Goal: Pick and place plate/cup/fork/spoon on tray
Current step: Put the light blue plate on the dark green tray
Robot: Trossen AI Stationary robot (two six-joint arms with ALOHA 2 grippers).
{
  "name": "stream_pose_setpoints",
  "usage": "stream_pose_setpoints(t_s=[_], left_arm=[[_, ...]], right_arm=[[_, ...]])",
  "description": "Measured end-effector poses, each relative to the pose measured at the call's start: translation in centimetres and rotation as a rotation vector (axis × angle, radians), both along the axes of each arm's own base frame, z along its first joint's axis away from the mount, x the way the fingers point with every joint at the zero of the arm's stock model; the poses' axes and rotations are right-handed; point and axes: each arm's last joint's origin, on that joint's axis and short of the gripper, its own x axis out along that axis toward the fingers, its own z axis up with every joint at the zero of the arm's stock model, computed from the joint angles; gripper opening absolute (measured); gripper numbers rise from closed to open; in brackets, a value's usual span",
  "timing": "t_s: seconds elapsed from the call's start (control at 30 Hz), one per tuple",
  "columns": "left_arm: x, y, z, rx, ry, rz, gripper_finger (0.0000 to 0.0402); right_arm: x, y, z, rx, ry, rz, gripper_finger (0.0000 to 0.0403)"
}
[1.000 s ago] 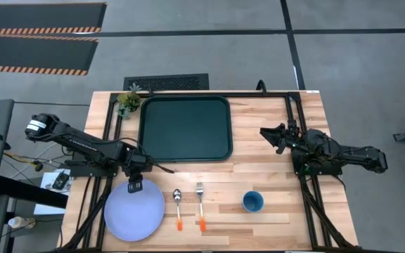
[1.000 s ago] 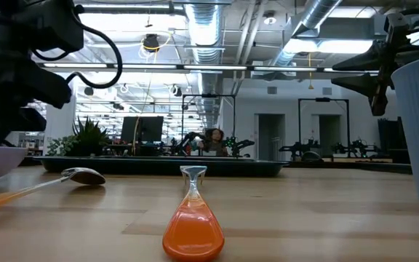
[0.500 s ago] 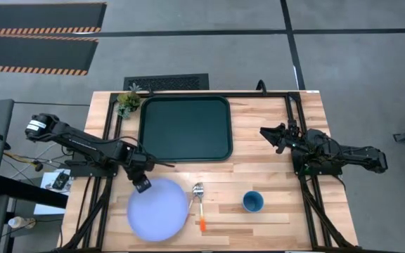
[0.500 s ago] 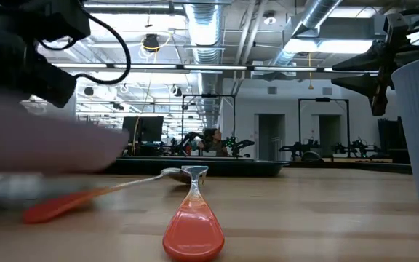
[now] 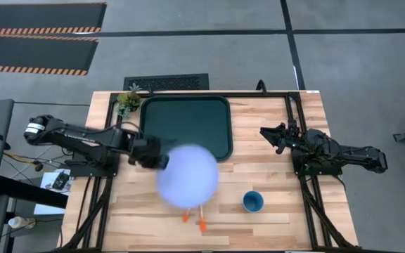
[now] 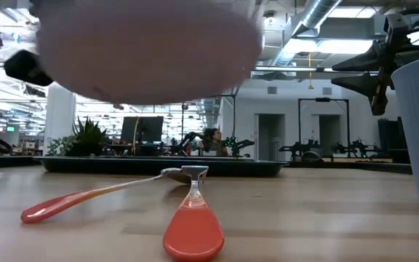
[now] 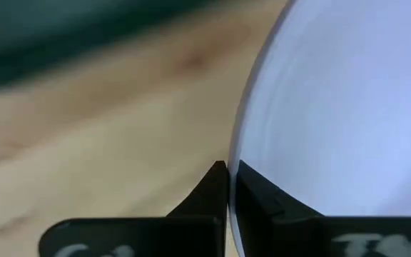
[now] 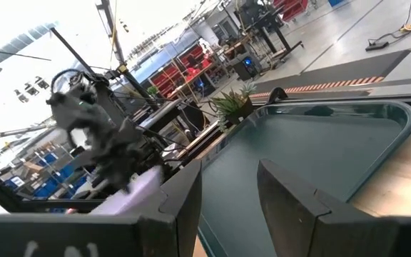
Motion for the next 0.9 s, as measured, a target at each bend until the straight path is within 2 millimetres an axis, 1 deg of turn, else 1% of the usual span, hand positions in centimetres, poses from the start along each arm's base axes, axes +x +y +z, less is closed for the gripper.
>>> stream_pose_setpoints(t_s=[0.1,0.17,0.37,0.53,0.67,0.9], left_arm=[[-0.6,2.0,-0.3,0.054,0.082,0.201,0.0000],[-1.2,3.1,-0.5,0.086,0.143,0.302,0.0000],[-3.1,5.3,-0.9,0.168,0.320,0.475,0.0000],[-3.4,6.8,-1.0,0.185,0.323,0.557,0.0000],[-4.0,8.0,-1.5,0.191,0.350,0.611,0.0000],[-4.6,8.8,-4.7,0.118,0.315,0.646,0.0000]], right_arm=[[0.0,0.0,0.0,0.000,0.000,0.000,0.0161],[0.0,0.0,0.0,0.000,0.000,0.000,0.0161],[0.0,0.0,0.0,-0.001,0.000,0.000,0.0161],[0.0,0.0,0.0,-0.004,0.001,0.000,0.0161],[0.0,0.0,0.0,-0.026,0.010,-0.001,0.0161],[0.0,0.0,0.0,-0.033,0.013,-0.001,0.0161]])
